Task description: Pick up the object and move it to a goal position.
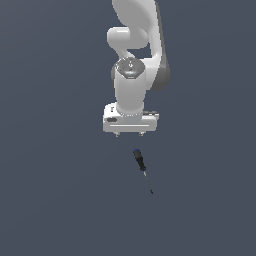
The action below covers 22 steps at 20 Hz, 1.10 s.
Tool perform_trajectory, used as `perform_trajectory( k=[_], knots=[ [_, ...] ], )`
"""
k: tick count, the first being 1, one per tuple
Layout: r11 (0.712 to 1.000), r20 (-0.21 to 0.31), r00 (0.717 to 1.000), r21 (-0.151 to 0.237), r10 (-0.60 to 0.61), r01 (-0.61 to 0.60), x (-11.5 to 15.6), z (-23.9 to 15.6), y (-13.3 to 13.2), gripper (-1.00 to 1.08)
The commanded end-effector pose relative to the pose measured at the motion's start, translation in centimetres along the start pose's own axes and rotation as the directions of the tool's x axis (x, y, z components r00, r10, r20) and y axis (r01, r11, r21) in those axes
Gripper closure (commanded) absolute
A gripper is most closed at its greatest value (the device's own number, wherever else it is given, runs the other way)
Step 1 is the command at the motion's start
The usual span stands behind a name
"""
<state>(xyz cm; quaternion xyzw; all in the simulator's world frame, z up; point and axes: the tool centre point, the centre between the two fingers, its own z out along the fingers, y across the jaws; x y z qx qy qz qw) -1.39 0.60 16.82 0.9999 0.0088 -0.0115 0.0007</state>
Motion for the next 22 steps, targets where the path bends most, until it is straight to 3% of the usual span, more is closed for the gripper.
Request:
perform_trajectory(
  k=[1,15,22],
  knots=[
    [1.000,0.000,1.000,0.000,0.000,0.000,0.0,0.0,0.0,-0.92],
    [0.998,0.009,0.998,-0.013,-0.068,0.068,0.3,-0.1,-1.2,-0.92],
    [0.995,0.005,0.995,-0.013,-0.099,0.099,1.7,1.1,-1.8,-0.92]
  ],
)
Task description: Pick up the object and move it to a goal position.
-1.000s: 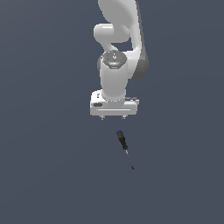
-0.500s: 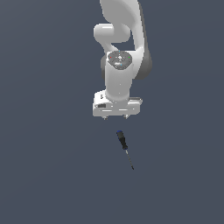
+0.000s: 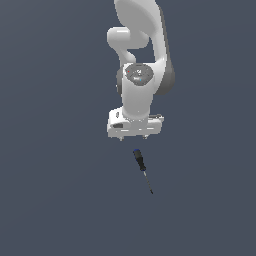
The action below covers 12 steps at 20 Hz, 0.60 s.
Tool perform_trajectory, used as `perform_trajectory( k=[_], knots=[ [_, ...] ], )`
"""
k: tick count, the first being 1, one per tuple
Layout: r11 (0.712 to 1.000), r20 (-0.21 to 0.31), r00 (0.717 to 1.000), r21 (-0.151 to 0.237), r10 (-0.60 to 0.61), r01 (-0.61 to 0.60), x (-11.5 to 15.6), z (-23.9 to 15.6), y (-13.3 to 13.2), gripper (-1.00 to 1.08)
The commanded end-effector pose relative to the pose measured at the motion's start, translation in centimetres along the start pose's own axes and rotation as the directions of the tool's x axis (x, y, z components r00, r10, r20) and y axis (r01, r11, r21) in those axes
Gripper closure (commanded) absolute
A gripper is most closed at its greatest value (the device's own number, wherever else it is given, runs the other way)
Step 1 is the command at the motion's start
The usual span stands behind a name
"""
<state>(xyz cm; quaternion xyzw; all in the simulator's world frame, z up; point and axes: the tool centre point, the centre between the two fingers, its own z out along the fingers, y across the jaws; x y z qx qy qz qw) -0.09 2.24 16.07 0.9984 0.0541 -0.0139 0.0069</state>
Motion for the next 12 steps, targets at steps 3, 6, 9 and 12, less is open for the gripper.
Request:
perform_trajectory(
  k=[3,6,9,12],
  knots=[
    [0.999,-0.004,0.999,0.000,-0.032,0.032,1.5,1.3,-0.6,-0.92],
    [0.998,-0.008,0.998,0.000,-0.062,0.062,2.9,2.5,-1.2,-0.92],
    [0.995,-0.013,0.995,0.001,-0.097,0.097,4.5,4.1,-1.9,-0.92],
    [0.992,-0.019,0.992,0.002,-0.129,0.129,5.9,5.7,-2.6,-0.92]
  ],
)
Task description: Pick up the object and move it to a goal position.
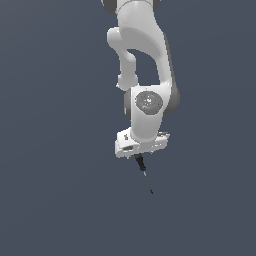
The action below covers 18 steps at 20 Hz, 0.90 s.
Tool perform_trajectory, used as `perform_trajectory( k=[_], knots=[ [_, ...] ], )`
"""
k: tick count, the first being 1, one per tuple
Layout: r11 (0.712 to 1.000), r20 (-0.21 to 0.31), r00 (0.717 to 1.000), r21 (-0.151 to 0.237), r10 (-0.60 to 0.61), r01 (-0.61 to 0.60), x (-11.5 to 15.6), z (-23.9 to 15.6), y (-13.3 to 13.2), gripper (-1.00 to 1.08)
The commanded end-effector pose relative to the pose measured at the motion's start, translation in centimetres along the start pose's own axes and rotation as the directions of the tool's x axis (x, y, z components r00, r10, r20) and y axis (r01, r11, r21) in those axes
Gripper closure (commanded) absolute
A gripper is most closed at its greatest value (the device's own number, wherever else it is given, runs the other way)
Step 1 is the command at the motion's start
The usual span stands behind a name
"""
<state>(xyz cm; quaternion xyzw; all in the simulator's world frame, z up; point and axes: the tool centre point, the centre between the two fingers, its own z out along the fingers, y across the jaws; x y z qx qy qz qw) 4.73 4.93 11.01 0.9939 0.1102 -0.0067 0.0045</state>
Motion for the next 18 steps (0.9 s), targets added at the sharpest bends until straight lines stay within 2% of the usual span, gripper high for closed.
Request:
perform_trajectory(
  k=[1,9,18],
  knots=[
    [1.000,-0.005,1.000,0.002,-0.026,0.026,1.1,1.3,-0.4,-0.92],
    [0.997,-0.013,0.997,0.005,-0.074,0.074,3.1,3.9,-1.3,-0.92],
    [0.997,-0.013,0.997,0.006,-0.080,0.080,3.3,4.7,-1.5,-0.92]
  ],
)
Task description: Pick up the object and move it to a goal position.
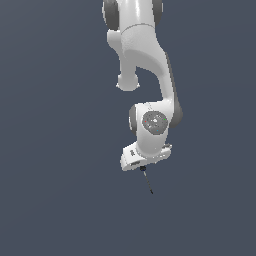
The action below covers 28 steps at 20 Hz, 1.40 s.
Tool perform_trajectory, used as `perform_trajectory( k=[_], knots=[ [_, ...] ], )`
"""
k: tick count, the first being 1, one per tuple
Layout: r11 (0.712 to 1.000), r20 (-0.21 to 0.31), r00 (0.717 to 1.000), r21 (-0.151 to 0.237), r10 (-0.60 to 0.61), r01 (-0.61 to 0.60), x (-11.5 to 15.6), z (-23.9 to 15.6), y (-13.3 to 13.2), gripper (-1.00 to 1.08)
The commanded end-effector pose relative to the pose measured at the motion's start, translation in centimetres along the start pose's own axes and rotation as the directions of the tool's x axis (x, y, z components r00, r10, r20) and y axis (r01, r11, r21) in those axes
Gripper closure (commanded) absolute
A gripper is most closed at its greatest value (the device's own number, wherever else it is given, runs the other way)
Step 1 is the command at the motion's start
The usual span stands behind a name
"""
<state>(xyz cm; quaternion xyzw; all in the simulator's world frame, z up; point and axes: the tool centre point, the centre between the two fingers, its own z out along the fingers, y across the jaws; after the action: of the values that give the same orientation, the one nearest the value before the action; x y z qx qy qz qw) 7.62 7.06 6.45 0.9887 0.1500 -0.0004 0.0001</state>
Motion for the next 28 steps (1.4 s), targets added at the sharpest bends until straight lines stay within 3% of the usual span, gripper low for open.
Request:
perform_trajectory(
  k=[1,9,15,16,28],
  knots=[
    [1.000,0.001,1.000,0.000,0.000,0.000,0.0,0.5,0.0,-0.92],
    [1.000,-0.001,1.000,0.000,-0.002,0.002,-0.1,4.3,0.0,-0.92],
    [1.000,-0.001,1.000,0.000,-0.002,0.002,0.1,4.9,0.0,-0.92],
    [1.000,-0.001,1.000,0.000,-0.002,0.002,0.1,4.9,0.0,1.08],
    [1.000,0.000,1.000,0.000,-0.002,0.002,0.1,4.8,0.0,1.08]
  ],
)
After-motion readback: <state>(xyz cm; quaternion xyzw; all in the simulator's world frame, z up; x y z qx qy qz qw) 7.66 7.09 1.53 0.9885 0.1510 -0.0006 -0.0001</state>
